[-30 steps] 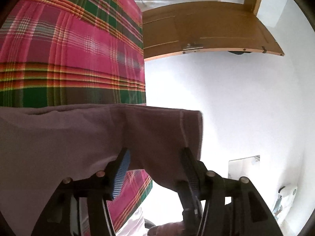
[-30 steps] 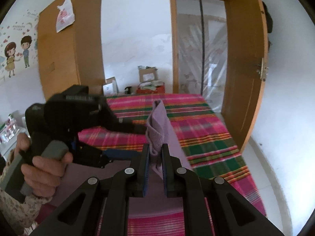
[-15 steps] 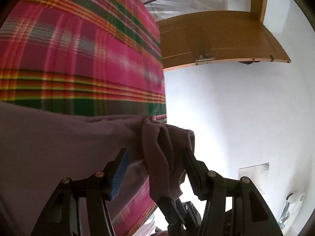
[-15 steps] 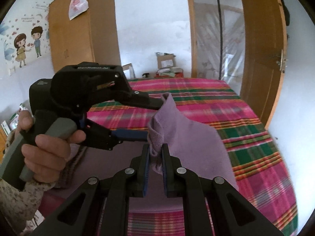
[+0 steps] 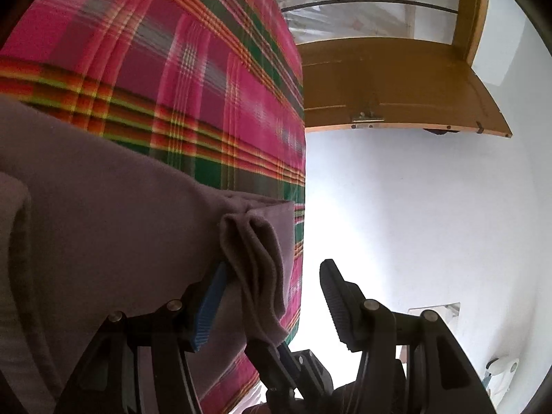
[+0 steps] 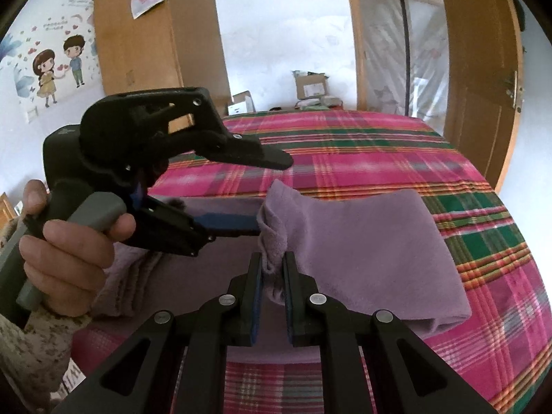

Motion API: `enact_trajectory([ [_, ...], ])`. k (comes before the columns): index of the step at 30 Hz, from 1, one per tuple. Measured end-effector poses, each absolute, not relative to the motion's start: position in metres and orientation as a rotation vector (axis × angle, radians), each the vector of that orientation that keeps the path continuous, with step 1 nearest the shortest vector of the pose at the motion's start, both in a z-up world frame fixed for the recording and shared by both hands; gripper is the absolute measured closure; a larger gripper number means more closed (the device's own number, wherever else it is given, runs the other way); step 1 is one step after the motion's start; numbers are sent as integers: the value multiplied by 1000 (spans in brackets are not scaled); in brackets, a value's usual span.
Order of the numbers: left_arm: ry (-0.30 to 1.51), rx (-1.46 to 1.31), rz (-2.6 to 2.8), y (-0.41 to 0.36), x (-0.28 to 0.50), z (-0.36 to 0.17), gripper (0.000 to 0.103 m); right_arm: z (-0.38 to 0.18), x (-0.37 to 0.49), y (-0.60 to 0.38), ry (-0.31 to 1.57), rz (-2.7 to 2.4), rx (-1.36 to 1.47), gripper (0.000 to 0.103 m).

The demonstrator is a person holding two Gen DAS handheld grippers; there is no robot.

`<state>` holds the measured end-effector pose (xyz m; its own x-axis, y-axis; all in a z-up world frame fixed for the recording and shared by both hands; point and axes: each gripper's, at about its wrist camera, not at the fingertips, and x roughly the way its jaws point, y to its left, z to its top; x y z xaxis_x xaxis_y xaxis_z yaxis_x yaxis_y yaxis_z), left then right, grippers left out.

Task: Fold clothes

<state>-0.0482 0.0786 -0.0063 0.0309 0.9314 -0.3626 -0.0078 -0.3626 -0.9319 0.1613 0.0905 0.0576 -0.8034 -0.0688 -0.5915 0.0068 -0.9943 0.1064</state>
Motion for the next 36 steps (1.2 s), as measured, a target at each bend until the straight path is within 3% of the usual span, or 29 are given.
enact_trajectory([
  [6, -1001, -1484, 1461, 72, -44, -4, 47, 62, 164, 82, -163, -2911, 911, 92],
  [13, -910, -1517, 1610, 68, -44, -4, 62, 52, 159, 65, -163, -2850, 941, 92],
  [29, -929, -1546, 1659, 78, -54, -15, 67, 33, 144, 52, -207, -2791, 1011, 91],
  [36, -946, -1547, 1700, 87, -60, -8, 67, 29, 140, 52, -236, -2742, 1049, 81],
])
